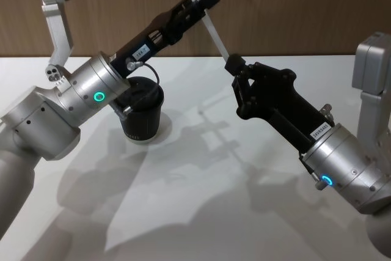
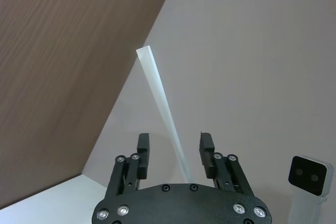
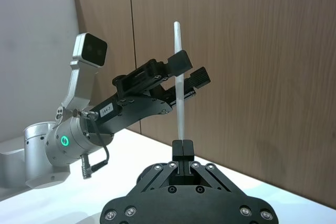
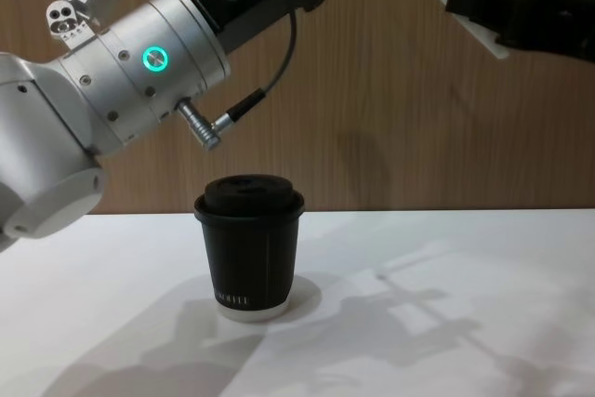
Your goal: Pick up the straw with one hand, pass it to the other hand, and insert it into the cup.
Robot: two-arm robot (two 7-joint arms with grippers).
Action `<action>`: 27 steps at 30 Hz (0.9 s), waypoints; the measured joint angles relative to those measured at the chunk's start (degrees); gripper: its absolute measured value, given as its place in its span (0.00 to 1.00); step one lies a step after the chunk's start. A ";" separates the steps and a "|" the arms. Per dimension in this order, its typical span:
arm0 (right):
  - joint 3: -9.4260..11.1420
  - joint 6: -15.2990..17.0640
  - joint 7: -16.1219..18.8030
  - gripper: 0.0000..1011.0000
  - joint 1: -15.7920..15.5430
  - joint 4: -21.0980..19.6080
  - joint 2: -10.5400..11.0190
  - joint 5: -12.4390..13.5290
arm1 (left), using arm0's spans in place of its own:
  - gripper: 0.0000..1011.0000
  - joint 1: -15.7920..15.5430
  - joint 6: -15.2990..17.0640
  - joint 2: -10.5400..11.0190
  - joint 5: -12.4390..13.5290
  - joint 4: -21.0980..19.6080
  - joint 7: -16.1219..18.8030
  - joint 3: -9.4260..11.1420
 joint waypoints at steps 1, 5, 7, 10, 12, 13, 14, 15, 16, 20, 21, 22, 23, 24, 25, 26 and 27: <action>0.00 0.00 0.00 0.00 0.00 0.00 0.00 0.00 | 0.58 -0.01 -0.10 0.02 -0.01 -0.02 0.01 0.02; 0.00 0.00 0.00 0.00 0.00 0.00 0.00 0.00 | 0.44 -0.02 -0.39 0.18 -0.03 -0.18 0.05 0.14; 0.00 0.00 0.00 0.00 0.00 0.00 0.00 0.00 | 0.41 -0.03 -0.51 0.23 -0.05 -0.24 0.08 0.21; 0.00 0.00 0.00 0.00 0.00 0.00 0.00 0.00 | 0.30 -0.04 -0.69 0.37 -0.07 -0.38 0.14 0.33; 0.00 0.00 0.00 0.00 0.00 0.00 0.00 0.00 | 0.22 -0.04 -0.81 0.46 -0.10 -0.49 0.21 0.43; 0.00 0.00 0.00 0.00 0.00 0.00 0.00 0.00 | 0.20 -0.04 -0.88 0.52 -0.12 -0.57 0.26 0.49; 0.00 0.00 0.00 0.00 0.00 0.00 0.00 0.00 | 0.18 -0.04 -0.88 0.52 -0.12 -0.57 0.26 0.49; 0.00 0.00 0.00 0.00 0.00 0.00 0.00 0.00 | 0.14 -0.04 -1.00 0.58 -0.15 -0.66 0.31 0.54; 0.00 0.00 0.00 0.00 0.00 0.00 0.00 0.00 | 0.10 -0.04 -1.04 0.61 -0.16 -0.70 0.34 0.57; 0.00 0.00 0.00 0.00 0.00 0.00 0.00 0.00 | 0.06 0.02 -1.33 0.75 -0.20 -0.94 0.48 0.69; 0.00 0.00 0.00 0.00 0.00 0.00 0.00 0.00 | 0.05 0.05 -1.46 0.81 -0.21 -1.04 0.55 0.74; 0.00 0.00 0.00 0.00 0.00 0.00 0.00 0.00 | 0.05 0.07 -1.50 0.84 -0.22 -1.10 0.59 0.76; 0.00 0.00 0.00 0.00 0.00 0.00 0.00 0.00 | 0.04 0.10 -1.61 0.90 -0.24 -1.20 0.65 0.82; 0.00 0.00 0.00 0.00 0.00 0.00 0.00 0.00 | 0.03 0.13 -1.67 0.93 -0.25 -1.24 0.71 0.85; 0.00 0.00 0.00 0.00 0.00 0.00 0.00 0.00 | 0.03 0.15 -1.71 0.96 -0.26 -1.32 0.75 0.88; 0.00 0.00 0.00 0.00 0.00 0.00 0.00 0.00 | 0.03 0.17 -1.76 0.98 -0.27 -1.36 0.80 0.91; 0.00 0.00 0.00 0.00 0.00 0.00 0.00 0.00 | 0.02 0.18 -1.83 1.01 -0.29 -1.41 0.84 0.93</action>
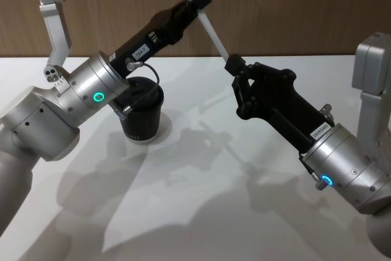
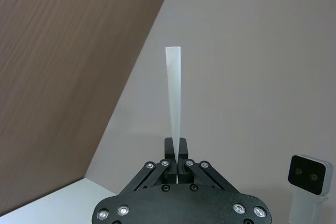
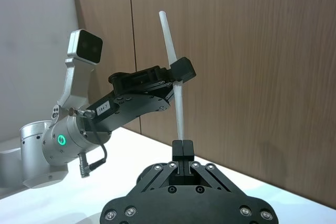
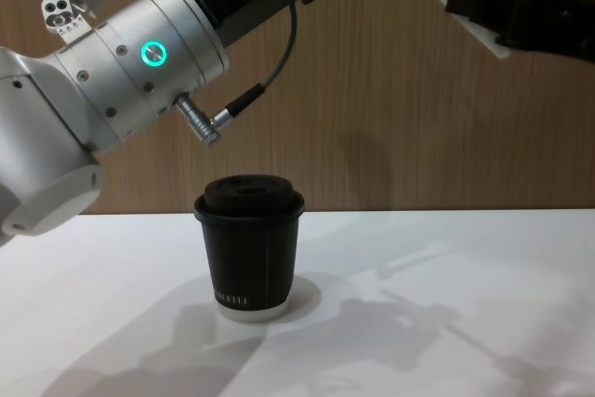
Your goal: Pick up the straw with one hand, pass it to the other hand, and insert it into the cup.
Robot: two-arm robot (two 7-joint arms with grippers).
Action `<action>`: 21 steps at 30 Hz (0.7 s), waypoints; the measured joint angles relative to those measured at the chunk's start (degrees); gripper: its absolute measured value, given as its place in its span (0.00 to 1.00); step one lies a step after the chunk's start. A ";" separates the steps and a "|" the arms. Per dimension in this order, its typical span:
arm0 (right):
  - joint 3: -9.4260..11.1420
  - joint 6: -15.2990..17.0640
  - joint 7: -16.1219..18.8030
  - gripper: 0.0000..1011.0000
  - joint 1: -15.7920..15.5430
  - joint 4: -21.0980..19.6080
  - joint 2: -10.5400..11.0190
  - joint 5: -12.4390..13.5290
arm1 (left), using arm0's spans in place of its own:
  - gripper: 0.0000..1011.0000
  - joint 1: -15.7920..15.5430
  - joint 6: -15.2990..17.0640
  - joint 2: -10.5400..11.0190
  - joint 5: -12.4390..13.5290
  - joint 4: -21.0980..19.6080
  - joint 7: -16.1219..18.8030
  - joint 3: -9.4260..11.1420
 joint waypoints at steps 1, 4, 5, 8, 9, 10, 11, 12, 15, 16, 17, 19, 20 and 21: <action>0.00 0.00 0.00 0.00 0.00 0.00 0.00 0.00 | 0.01 0.03 -0.10 0.06 -0.03 -0.10 0.07 0.06; 0.00 0.00 0.00 0.04 0.00 0.00 0.00 0.00 | 0.00 0.10 -0.28 0.17 -0.09 -0.24 0.25 0.17; 0.00 0.00 0.00 0.06 0.00 0.00 0.00 0.00 | 0.00 0.12 -0.31 0.19 -0.11 -0.29 0.28 0.20; 0.00 0.00 0.00 0.13 0.00 0.00 0.00 0.01 | 0.00 0.19 -0.48 0.28 -0.16 -0.46 0.41 0.33; 0.00 0.00 0.00 0.16 0.00 0.00 0.00 0.00 | 0.00 0.20 -0.54 0.30 -0.19 -0.51 0.45 0.36; 0.00 0.00 0.00 0.20 0.00 0.00 0.00 0.00 | 0.00 0.23 -0.62 0.33 -0.22 -0.61 0.51 0.41; 0.00 0.00 0.00 0.22 0.00 0.00 0.00 0.00 | 0.00 0.26 -0.67 0.35 -0.24 -0.65 0.54 0.45; 0.00 0.00 0.00 0.27 0.00 0.00 0.00 0.00 | 0.00 0.30 -0.79 0.40 -0.26 -0.71 0.62 0.49; 0.00 0.00 0.00 0.35 0.00 0.00 0.00 0.01 | 0.00 0.38 -1.07 0.54 -0.28 -0.91 0.89 0.57; 0.00 0.00 0.00 0.36 0.00 0.00 0.00 0.00 | 0.00 0.38 -1.07 0.54 -0.28 -0.91 0.89 0.57; 0.00 0.00 0.00 0.42 0.00 0.00 0.00 0.00 | 0.00 0.43 -1.23 0.68 -0.27 -1.05 1.10 0.58; 0.00 0.00 0.00 0.45 0.00 0.00 0.00 0.00 | 0.00 0.54 -1.56 0.92 -0.16 -1.30 1.52 0.58; 0.00 0.00 0.00 0.51 0.00 0.00 0.00 0.00 | 0.00 0.58 -1.69 1.02 -0.09 -1.40 1.70 0.58; 0.00 0.00 0.00 0.53 0.00 0.00 0.00 0.00 | 0.00 0.62 -1.82 1.13 0.01 -1.52 1.89 0.57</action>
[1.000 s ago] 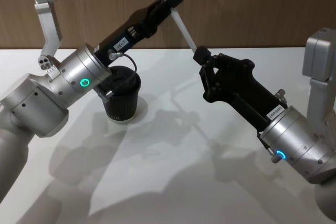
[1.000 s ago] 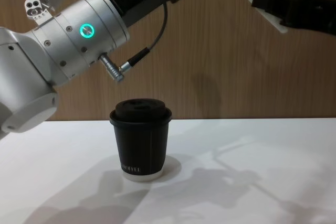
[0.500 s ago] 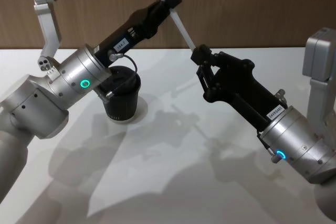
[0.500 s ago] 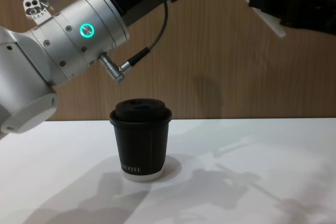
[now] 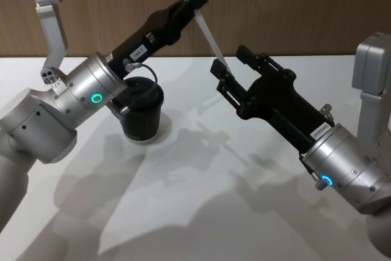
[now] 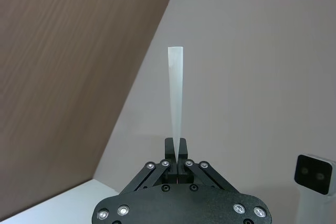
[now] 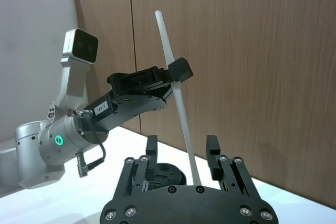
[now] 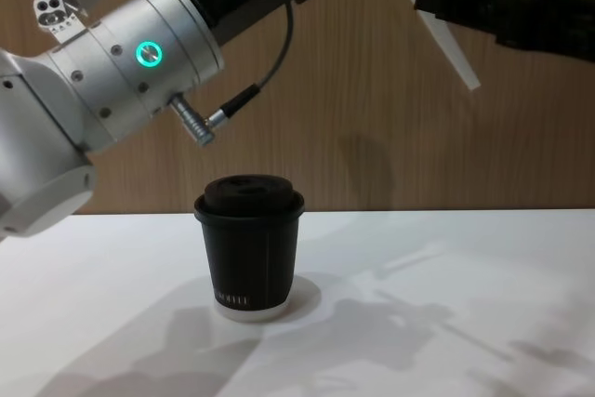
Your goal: Pick up the straw with one hand, pass it to the other hand, and insert it into the cup.
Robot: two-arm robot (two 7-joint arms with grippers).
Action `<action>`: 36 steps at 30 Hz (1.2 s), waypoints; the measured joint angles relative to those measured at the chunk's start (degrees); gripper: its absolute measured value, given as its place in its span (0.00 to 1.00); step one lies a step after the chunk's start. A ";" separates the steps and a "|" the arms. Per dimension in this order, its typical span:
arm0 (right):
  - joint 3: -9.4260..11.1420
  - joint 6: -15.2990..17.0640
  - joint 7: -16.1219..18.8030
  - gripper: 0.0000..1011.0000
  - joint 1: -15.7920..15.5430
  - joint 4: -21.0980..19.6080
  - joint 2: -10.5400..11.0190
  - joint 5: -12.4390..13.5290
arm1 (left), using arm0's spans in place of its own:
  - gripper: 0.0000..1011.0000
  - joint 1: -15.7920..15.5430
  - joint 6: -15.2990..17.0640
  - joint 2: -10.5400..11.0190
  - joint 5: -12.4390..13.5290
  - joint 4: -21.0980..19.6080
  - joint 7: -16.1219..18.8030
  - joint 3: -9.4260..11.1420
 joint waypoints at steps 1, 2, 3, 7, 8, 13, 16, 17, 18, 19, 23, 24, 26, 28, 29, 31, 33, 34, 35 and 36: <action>0.00 0.00 0.00 0.56 0.00 0.00 0.00 0.00 | 0.00 0.05 -0.20 0.13 0.15 -0.12 0.26 -0.02; 0.00 0.00 0.00 0.61 -0.01 0.00 0.00 0.00 | 0.00 0.17 -0.58 0.48 0.51 -0.46 0.76 -0.10; 0.00 0.00 0.00 0.63 0.00 0.00 0.00 0.00 | 0.00 0.22 -0.71 0.65 0.62 -0.62 0.99 -0.14; 0.00 0.00 0.00 0.76 0.00 0.00 0.00 0.00 | 0.00 0.56 -1.72 1.73 1.80 -1.74 2.48 -0.42; 0.00 0.00 0.00 0.78 0.00 0.00 0.00 0.00 | 0.00 0.62 -1.99 1.99 2.14 -2.00 2.90 -0.48; 0.00 0.00 0.00 0.92 0.00 0.00 0.00 0.00 | 0.00 1.15 -3.48 4.45 4.75 -4.53 5.50 -0.96; 0.00 0.00 0.00 0.98 0.00 0.00 0.00 0.00 | 0.00 1.39 -3.98 5.53 6.12 -5.75 6.75 -1.16; 0.00 0.00 0.00 0.99 0.00 0.00 0.00 0.00 | 0.00 1.48 -4.08 5.88 6.58 -6.14 6.98 -1.24; 0.00 0.00 0.00 0.99 0.00 0.00 0.00 0.00 | 0.00 1.57 -4.28 6.24 6.99 -6.57 7.53 -1.31; 0.00 0.00 0.00 0.99 0.00 0.00 0.00 0.00 | 0.00 1.79 -4.59 7.02 8.03 -7.54 8.50 -1.50; 0.00 0.00 0.00 0.99 0.00 0.00 0.00 0.00 | 0.00 2.44 -5.20 8.83 10.30 -9.87 10.70 -2.04; 0.00 0.00 0.00 0.99 0.00 0.00 0.00 0.00 | 0.00 2.72 -5.41 9.54 11.25 -10.80 11.66 -2.29; 0.00 0.00 0.00 0.99 0.00 0.00 0.00 0.00 | 0.00 2.98 -5.62 10.12 12.08 -11.56 12.53 -2.52; 0.00 0.00 0.00 0.99 0.00 0.00 0.00 0.00 | 0.00 3.47 -5.88 11.05 13.23 -12.81 13.78 -2.94; 0.00 0.00 0.00 0.99 0.00 0.00 0.00 0.00 | 0.00 3.69 -5.97 11.42 13.55 -13.33 14.15 -3.13; 0.00 0.00 0.00 0.99 0.00 0.00 0.00 0.00 | 0.00 4.01 -6.18 11.91 14.23 -14.04 14.94 -3.43; 0.00 0.00 0.00 0.99 0.00 0.00 0.00 0.00 | 0.00 4.49 -6.57 12.57 15.32 -15.03 16.15 -3.87; 0.00 0.00 0.00 0.99 0.00 0.00 0.00 0.00 | 0.00 4.83 -6.83 13.02 16.07 -15.76 16.95 -4.17; 0.00 0.00 0.00 0.99 0.00 0.00 0.00 0.00 | 0.00 4.98 -6.99 13.22 16.59 -16.07 17.48 -4.30; 0.00 0.00 0.00 0.99 0.00 0.00 0.00 0.00 | 0.00 5.13 -7.11 13.39 17.01 -16.35 17.90 -4.42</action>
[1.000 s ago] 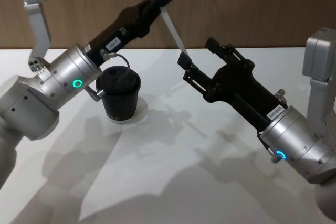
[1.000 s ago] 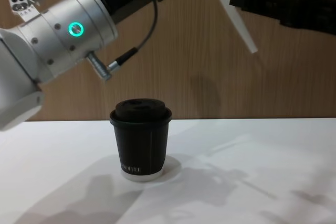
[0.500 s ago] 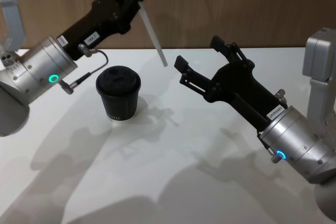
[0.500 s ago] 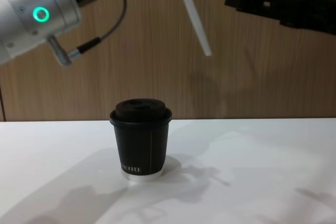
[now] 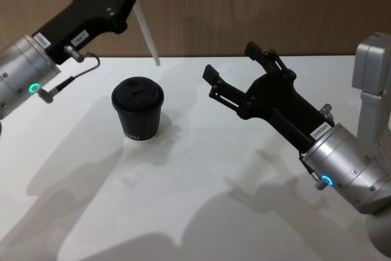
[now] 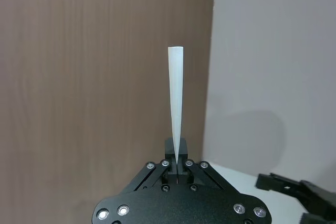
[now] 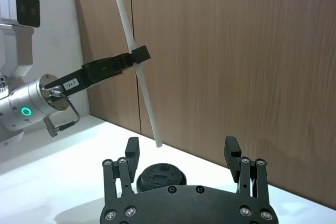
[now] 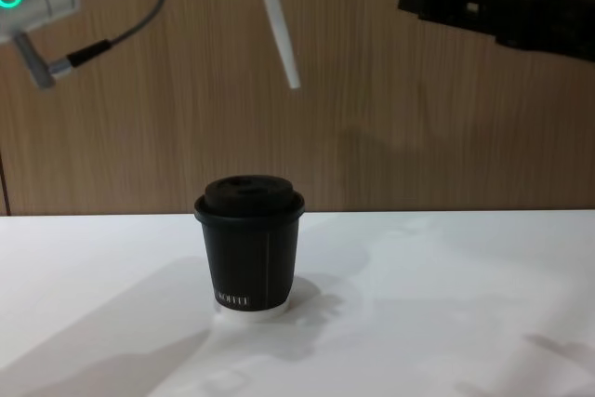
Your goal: Pick up the straw with one hand, pass it to the other hand, and insert it into the cup.
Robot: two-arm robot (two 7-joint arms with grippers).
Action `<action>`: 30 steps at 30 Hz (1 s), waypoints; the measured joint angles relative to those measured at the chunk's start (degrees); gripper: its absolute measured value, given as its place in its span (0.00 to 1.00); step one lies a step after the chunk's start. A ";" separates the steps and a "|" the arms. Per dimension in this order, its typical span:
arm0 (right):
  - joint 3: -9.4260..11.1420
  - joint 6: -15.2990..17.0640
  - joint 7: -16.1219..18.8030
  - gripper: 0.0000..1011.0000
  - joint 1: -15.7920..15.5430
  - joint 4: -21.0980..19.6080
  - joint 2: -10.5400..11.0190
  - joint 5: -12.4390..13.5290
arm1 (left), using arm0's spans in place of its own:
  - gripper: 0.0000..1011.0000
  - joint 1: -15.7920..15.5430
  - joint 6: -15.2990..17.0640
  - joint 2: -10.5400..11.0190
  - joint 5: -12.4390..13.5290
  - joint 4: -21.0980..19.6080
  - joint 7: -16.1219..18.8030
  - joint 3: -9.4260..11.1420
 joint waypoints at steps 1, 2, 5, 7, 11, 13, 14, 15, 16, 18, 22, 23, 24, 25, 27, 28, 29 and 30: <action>0.00 0.00 0.00 0.99 0.00 0.00 0.00 0.00 | 0.00 0.18 -0.13 0.24 0.45 -0.37 0.44 -0.15; 0.00 0.00 0.00 0.99 0.00 0.00 0.00 0.00 | 0.00 0.43 -0.40 0.58 1.51 -0.91 1.42 -0.34; 0.00 0.00 0.00 0.99 0.00 0.00 0.00 0.00 | 0.00 0.97 -0.88 1.42 3.98 -2.12 3.54 -0.73; 0.00 0.00 0.00 0.99 0.00 0.00 0.00 0.00 | 0.00 1.13 -1.04 1.65 4.78 -2.43 4.20 -0.85; 0.00 0.00 0.00 0.99 0.00 0.00 0.00 0.00 | 0.00 1.44 -1.51 1.99 6.58 -2.77 5.69 -1.18; 0.00 0.00 0.00 0.99 0.00 0.00 0.00 0.00 | 0.00 1.47 -1.68 2.00 7.37 -2.72 6.29 -1.28; 0.00 0.00 0.00 0.99 0.00 0.00 0.00 0.00 | 0.00 1.48 -1.71 2.00 7.58 -2.60 6.46 -1.31; 0.00 0.00 0.00 0.99 0.00 0.00 0.00 0.00 | 0.00 1.48 -1.73 1.99 7.81 -2.50 6.64 -1.32; 0.00 0.00 0.00 0.99 0.01 0.00 0.00 0.00 | 0.00 1.48 -1.74 1.97 8.00 -2.42 6.80 -1.32; 0.00 0.00 0.00 0.99 0.00 0.00 0.00 0.00 | 0.00 1.47 -1.75 1.85 8.61 -1.96 7.24 -1.32; 0.00 0.00 0.00 0.99 0.00 0.00 0.00 0.00 | 0.00 1.24 -1.70 1.37 9.77 -0.72 8.09 -1.17; 0.00 0.00 0.00 0.99 0.00 0.00 0.00 0.00 | 0.00 1.19 -1.67 1.27 9.92 -0.53 8.18 -1.13; 0.00 0.00 0.00 0.99 0.00 0.00 0.00 0.00 | 0.00 1.14 -1.64 1.17 10.06 -0.31 8.28 -1.07; 0.00 0.00 0.00 0.99 0.00 0.00 0.00 0.00 | 0.00 1.01 -1.54 0.94 10.35 0.17 8.48 -0.97; 0.00 0.00 0.00 0.99 0.00 0.00 0.00 0.00 | 0.00 0.88 -1.41 0.72 10.65 0.59 8.68 -0.86; 0.00 0.00 0.00 0.99 0.00 0.00 0.00 0.00 | 0.00 0.82 -1.34 0.62 10.77 0.81 8.76 -0.81; 0.00 0.00 0.00 0.99 0.00 0.00 0.00 0.00 | 0.00 0.68 -1.19 0.36 11.01 1.32 8.91 -0.69; 0.00 0.00 0.00 0.99 0.00 0.00 0.00 0.00 | 0.00 0.60 -1.09 0.25 11.18 1.55 9.00 -0.63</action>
